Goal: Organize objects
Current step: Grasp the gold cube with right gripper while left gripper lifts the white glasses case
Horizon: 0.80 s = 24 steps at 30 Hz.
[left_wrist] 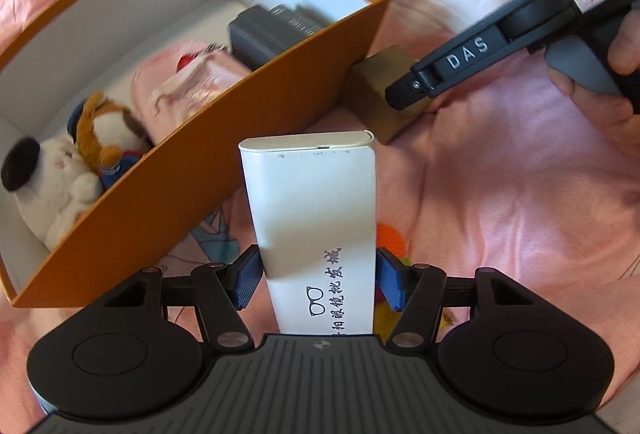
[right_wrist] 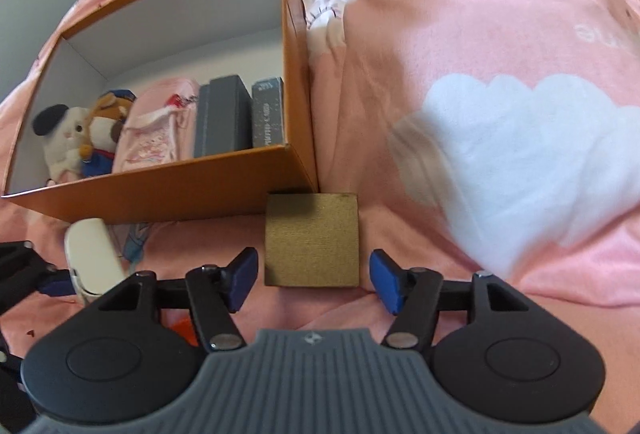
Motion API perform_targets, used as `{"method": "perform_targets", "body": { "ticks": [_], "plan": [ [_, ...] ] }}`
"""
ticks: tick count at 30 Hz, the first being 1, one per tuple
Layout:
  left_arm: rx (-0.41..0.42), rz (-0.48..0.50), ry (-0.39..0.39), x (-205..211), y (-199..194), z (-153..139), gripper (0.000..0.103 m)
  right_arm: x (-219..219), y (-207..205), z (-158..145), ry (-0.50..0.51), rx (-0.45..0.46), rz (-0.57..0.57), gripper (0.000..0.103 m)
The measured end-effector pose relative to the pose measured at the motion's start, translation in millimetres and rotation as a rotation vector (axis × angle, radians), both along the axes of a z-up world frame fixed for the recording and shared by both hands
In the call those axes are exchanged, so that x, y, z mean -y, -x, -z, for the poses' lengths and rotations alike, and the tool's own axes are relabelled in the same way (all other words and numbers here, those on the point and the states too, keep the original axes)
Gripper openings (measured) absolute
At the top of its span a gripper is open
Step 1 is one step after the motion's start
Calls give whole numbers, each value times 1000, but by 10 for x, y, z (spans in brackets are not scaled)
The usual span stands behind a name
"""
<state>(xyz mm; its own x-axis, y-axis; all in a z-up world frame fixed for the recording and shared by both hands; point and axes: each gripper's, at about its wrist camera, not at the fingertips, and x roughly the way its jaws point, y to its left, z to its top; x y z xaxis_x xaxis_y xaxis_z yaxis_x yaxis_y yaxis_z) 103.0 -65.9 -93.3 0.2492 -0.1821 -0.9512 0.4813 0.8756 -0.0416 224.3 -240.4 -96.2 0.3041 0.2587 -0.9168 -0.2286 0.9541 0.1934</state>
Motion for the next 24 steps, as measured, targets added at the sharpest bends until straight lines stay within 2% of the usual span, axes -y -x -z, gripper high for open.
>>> {"method": "perform_targets", "body": {
  "ticks": [6, 12, 15, 24],
  "plan": [
    [-34, -97, 61, -185, -63, 127, 70, -49, -89, 106, -12, -15, 4, 64],
    [-95, -259, 93, -302, -114, 299, 70, -63, -142, 122, -11, -19, 5, 64],
    [-107, -326, 113, -345, -94, 295, 74, -61, -137, 134, -7, -22, 4, 64],
    [-102, -350, 65, -267, -99, 462, 73, -76, -115, 206, 12, -19, -8, 64]
  ]
}}
